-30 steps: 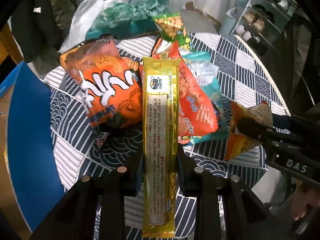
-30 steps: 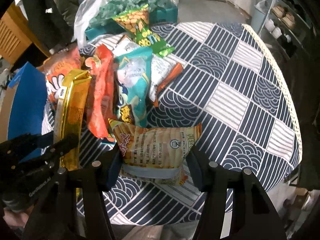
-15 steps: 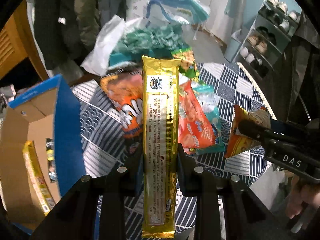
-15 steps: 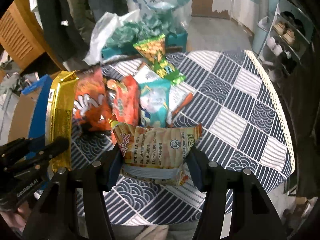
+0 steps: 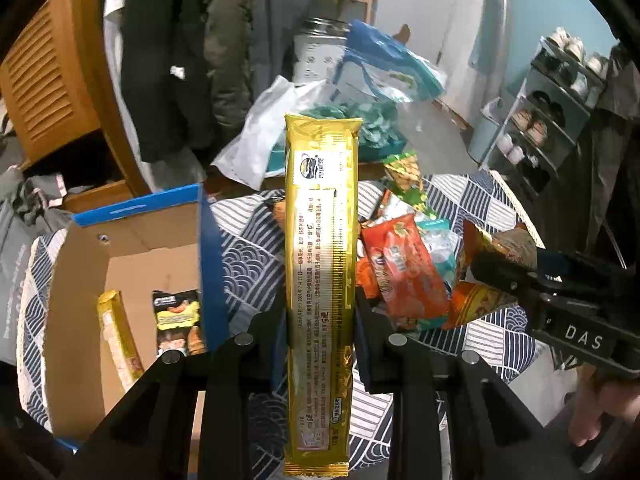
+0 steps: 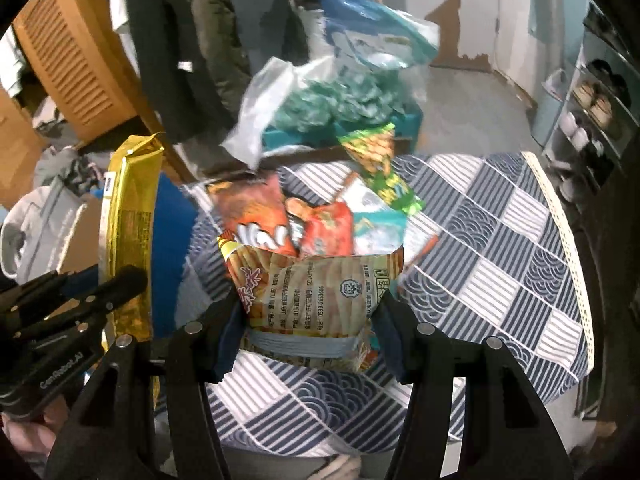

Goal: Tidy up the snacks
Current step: 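Lift the gold wafer bar and beige cracker bag and carry them toward the box, then lower both snacks into the box and open both tools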

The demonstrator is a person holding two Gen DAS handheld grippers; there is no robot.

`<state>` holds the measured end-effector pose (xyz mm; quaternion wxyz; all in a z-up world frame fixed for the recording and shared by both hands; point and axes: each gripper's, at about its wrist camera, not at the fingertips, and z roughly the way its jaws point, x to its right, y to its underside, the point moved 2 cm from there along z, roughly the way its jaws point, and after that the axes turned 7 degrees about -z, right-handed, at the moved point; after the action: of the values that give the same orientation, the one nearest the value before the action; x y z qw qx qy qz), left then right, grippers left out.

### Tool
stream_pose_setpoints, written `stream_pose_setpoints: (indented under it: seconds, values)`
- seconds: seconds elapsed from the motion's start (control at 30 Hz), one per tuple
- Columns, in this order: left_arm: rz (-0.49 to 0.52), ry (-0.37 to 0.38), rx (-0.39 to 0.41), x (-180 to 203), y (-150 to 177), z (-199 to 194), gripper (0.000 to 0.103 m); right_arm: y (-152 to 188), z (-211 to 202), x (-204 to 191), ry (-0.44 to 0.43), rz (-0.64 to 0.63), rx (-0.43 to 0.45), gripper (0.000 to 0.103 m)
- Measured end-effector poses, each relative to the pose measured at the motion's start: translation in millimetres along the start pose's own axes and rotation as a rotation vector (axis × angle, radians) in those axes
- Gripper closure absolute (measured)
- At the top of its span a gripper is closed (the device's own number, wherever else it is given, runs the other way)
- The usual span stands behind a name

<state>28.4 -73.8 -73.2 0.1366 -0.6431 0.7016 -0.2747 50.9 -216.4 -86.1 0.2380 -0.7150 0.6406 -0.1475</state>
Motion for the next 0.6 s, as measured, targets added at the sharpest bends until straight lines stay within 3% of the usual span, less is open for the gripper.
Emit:
stream_pose_setpoints:
  seconds: [0.6]
  values:
    - [-0.173, -0.059, 0.078, -98, -8, -42, 0.074, -31, 13, -103, -0.105, -0.152, 0.008, 0.045]
